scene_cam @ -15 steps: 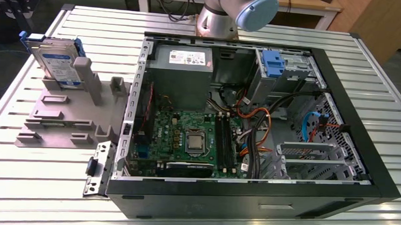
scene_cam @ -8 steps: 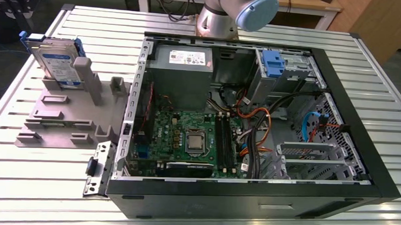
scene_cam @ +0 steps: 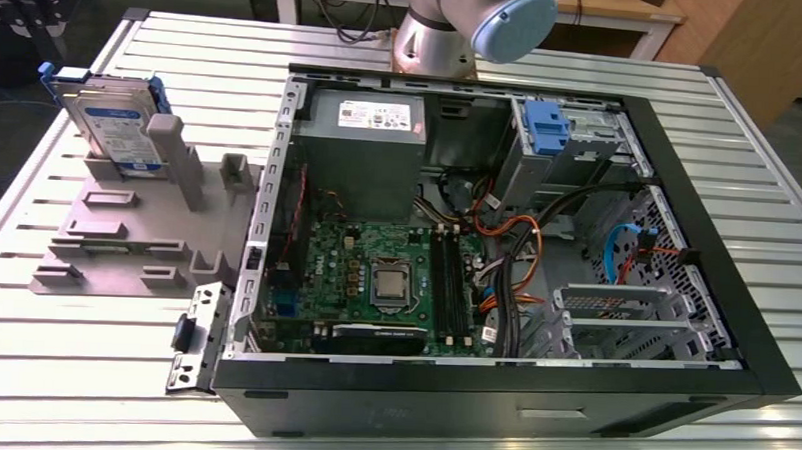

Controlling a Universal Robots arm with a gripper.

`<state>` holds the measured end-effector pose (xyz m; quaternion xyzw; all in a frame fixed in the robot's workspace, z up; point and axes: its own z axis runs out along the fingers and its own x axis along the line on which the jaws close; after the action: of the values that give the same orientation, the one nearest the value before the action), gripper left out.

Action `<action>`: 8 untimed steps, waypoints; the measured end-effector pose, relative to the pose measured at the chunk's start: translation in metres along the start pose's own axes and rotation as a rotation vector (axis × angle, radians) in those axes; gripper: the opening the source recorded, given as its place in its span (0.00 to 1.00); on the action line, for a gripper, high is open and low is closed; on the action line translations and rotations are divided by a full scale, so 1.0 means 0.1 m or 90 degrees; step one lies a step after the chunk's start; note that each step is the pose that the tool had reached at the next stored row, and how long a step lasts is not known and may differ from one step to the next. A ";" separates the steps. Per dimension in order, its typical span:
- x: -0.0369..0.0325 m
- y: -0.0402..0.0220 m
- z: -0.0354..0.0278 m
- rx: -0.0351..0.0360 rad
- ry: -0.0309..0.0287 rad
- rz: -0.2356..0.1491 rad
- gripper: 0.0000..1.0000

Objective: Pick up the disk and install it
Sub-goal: 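Pick up the disk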

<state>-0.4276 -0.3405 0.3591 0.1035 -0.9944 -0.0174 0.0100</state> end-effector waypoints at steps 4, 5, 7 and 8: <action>0.000 0.000 0.000 0.0001 0.0002 -0.005 0.11; 0.000 0.000 0.000 0.0001 0.0002 -0.006 0.11; 0.000 0.000 0.000 0.0001 0.0003 -0.009 0.11; 0.000 0.000 0.000 0.0001 0.0004 -0.010 0.11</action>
<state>-0.4276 -0.3405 0.3591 0.1115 -0.9936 -0.0173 0.0102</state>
